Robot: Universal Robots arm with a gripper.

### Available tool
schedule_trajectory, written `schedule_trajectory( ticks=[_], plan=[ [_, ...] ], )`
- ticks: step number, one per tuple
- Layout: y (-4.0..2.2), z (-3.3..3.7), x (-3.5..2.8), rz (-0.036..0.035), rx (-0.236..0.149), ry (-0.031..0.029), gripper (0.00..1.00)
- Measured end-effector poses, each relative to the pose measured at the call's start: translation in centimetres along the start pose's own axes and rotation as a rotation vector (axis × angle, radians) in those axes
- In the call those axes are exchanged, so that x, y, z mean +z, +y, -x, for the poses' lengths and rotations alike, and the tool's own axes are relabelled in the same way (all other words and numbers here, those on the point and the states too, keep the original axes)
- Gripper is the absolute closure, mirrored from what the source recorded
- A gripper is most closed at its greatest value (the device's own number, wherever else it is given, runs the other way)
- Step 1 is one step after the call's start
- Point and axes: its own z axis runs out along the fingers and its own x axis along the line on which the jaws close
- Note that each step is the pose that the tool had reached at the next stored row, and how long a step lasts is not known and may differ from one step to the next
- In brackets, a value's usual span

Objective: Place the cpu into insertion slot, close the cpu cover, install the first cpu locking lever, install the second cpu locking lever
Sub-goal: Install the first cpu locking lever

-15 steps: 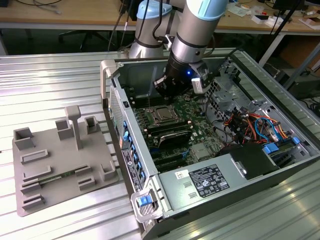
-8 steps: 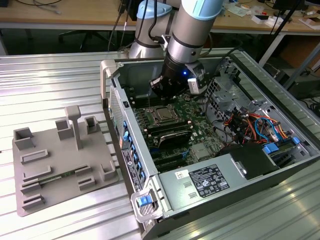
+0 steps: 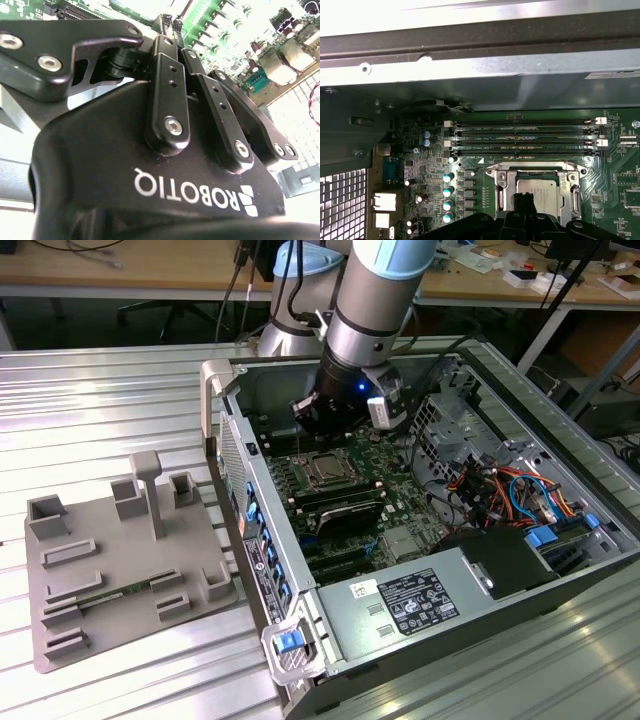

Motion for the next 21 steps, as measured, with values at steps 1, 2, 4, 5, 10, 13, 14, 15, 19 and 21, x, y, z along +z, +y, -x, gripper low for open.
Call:
schedule_trajectory(
  ticks=[1,2,4,5,10,13,14,15,19,21],
  plan=[
    [0.0,-0.09,0.0,0.0,0.0,-0.0001,0.89],
    [0.0,-0.16,0.0,0.0,0.0,0.0,0.89],
    [-0.01,-0.34,0.0,0.0,0.0,0.0,0.89],
    [-0.01,-0.46,0.0,0.0,0.0,0.0,0.89],
    [-0.02,-1.08,0.0,0.0,0.0,0.0,0.89],
    [-0.02,-1.31,0.0,0.0001,0.0,-0.0001,0.89],
    [-0.03,-1.46,-0.01,-0.0001,0.0,0.0,0.89],
    [-0.03,-1.65,-0.01,-0.0001,0.0,0.0,0.89],
    [0.02,-2.66,-0.01,0.0,0.0,-0.0005,0.89],
    [0.04,-2.83,-0.14,-0.0001,0.0,-0.0014,0.89]
  ],
)
